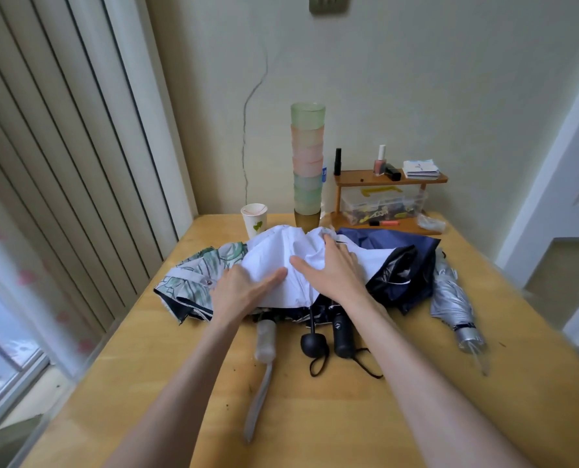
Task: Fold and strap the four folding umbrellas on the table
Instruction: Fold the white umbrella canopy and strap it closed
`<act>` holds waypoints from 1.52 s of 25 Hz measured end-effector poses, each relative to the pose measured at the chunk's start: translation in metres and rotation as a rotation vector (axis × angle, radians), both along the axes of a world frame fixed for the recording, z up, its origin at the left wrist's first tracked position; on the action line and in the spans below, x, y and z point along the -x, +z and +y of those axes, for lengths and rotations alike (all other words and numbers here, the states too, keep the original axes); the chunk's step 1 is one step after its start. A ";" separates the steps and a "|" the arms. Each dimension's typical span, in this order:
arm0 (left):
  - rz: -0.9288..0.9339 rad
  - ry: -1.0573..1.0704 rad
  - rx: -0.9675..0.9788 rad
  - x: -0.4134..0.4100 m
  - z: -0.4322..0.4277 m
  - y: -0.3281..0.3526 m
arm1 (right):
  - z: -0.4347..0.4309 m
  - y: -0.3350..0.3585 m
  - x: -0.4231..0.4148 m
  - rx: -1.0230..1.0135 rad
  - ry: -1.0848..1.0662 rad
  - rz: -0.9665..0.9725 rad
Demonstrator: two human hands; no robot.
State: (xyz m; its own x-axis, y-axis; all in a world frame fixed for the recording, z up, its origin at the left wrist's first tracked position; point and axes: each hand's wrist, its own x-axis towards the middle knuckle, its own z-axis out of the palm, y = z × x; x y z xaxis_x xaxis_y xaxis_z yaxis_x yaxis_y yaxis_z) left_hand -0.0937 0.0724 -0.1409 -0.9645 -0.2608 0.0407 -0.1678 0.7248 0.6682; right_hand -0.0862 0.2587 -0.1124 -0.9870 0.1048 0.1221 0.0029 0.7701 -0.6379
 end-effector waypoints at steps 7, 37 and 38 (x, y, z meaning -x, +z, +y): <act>0.285 -0.146 -0.207 -0.007 0.012 0.010 | -0.018 0.011 0.008 0.516 -0.090 -0.052; 0.372 -0.390 -0.682 -0.057 0.037 0.079 | -0.006 0.078 -0.075 1.182 0.382 0.020; 0.361 -0.367 -0.706 -0.052 0.036 0.077 | -0.006 0.079 -0.071 1.164 0.389 -0.046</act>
